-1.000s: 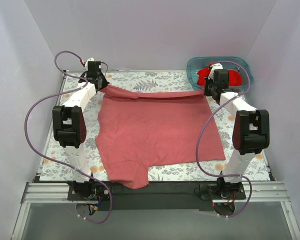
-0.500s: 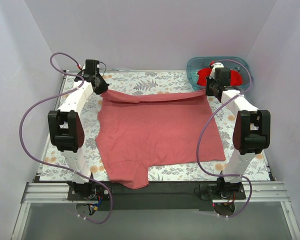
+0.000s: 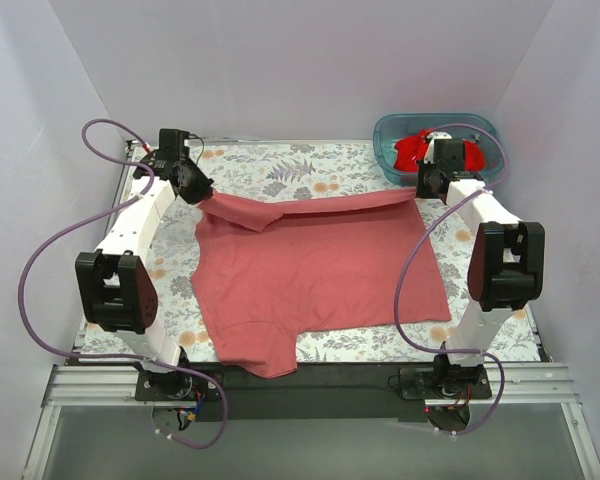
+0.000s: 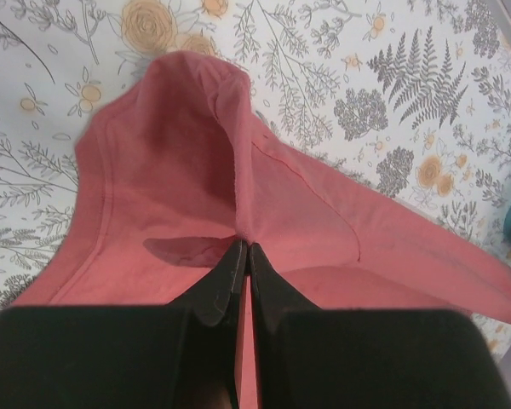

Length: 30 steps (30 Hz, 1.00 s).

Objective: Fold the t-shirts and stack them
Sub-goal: Fold the tshirt

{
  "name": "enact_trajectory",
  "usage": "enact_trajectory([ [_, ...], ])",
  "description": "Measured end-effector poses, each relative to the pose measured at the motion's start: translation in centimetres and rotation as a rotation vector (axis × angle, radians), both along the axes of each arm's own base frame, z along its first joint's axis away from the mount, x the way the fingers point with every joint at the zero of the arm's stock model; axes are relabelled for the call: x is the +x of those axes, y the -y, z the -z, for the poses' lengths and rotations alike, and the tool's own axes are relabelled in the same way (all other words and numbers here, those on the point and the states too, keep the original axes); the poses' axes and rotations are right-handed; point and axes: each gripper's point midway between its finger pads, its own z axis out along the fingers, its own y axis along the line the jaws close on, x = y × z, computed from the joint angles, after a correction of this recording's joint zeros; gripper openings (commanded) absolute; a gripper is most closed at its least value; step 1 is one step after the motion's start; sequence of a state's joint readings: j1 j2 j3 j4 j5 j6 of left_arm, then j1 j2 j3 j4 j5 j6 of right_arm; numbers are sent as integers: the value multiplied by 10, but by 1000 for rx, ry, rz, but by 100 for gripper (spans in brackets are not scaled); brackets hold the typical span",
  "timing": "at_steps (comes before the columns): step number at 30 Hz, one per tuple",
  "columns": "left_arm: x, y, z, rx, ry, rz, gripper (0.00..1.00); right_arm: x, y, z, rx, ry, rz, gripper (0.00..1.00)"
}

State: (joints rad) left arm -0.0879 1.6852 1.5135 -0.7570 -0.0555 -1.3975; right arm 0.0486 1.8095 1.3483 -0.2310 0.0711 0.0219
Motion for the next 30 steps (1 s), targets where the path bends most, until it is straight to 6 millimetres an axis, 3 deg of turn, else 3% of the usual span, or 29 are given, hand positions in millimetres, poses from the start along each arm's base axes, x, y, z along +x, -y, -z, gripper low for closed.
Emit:
enact_trajectory([
  [13, -57, 3, 21, -55, -74, -14, 0, -11, 9, -4, -1, -22, 25, 1],
  [20, -69, 7, 38, -79, -120, -12, 0, -28, 9, 23, 9, -100, 42, 1],
  [30, -90, 11, 51, -102, -153, 2, 0, -35, 10, 52, 33, -176, 67, 1],
])
